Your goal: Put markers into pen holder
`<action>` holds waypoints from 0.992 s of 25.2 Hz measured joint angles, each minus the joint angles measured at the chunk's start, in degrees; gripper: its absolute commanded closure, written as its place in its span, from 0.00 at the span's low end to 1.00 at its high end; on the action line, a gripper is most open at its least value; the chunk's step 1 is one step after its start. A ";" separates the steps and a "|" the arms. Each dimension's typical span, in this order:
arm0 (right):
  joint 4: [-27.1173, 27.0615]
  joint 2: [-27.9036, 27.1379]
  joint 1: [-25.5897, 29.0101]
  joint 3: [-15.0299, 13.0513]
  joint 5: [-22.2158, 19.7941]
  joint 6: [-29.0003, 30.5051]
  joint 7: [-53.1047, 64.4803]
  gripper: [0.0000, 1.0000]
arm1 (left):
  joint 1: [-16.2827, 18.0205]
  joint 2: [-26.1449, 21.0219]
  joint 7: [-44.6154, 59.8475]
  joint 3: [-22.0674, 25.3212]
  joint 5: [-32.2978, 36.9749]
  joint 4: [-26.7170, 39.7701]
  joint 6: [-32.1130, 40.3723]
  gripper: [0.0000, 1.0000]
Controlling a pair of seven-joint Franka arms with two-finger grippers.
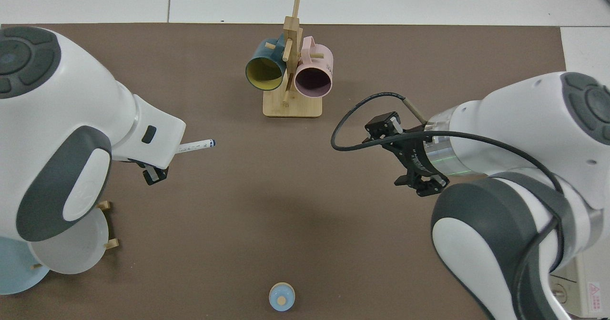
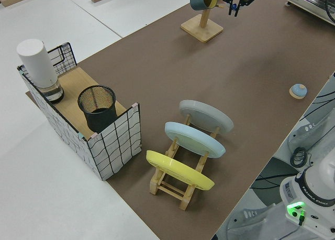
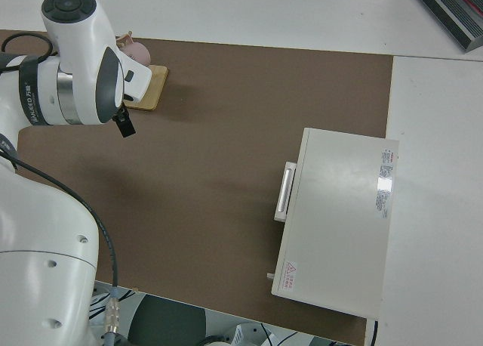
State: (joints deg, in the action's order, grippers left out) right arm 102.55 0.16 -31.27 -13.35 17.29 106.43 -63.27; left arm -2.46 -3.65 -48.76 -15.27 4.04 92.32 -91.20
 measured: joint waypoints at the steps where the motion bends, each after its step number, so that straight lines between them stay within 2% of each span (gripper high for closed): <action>1: 0.00 0.27 1.05 0.00 -1.01 -0.55 3.69 0.00 | 0.01 0.23 -0.03 1.01 0.57 0.32 0.14 1.00; 8: 0.02 0.95 9.57 -0.22 -5.88 -4.53 35.93 0.00 | 0.04 1.10 -6.31 8.68 7.50 1.26 0.65 1.00; 12: 0.01 1.61 13.10 -0.31 -9.08 -6.85 49.00 0.00 | 0.23 1.20 -11.16 13.59 13.22 1.19 0.59 1.00; 18: 0.01 3.72 15.24 -0.28 -13.09 -10.96 58.50 0.00 | 1.09 1.30 -20.32 18.93 23.05 0.66 -0.33 1.00; 23: 0.00 5.70 15.79 -0.20 -16.60 -15.22 62.32 0.00 | 2.22 0.44 -36.21 25.51 27.40 -1.08 -6.66 1.00; 25: 0.01 6.30 16.68 -0.16 -17.82 -16.61 64.73 0.00 | 2.34 -0.42 -39.50 27.29 29.09 -2.37 -7.99 1.00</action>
State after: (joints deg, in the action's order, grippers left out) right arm 102.56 6.45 -14.58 -13.51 -0.53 89.82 1.46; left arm -0.12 -4.08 -88.26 12.02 33.13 89.95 -99.20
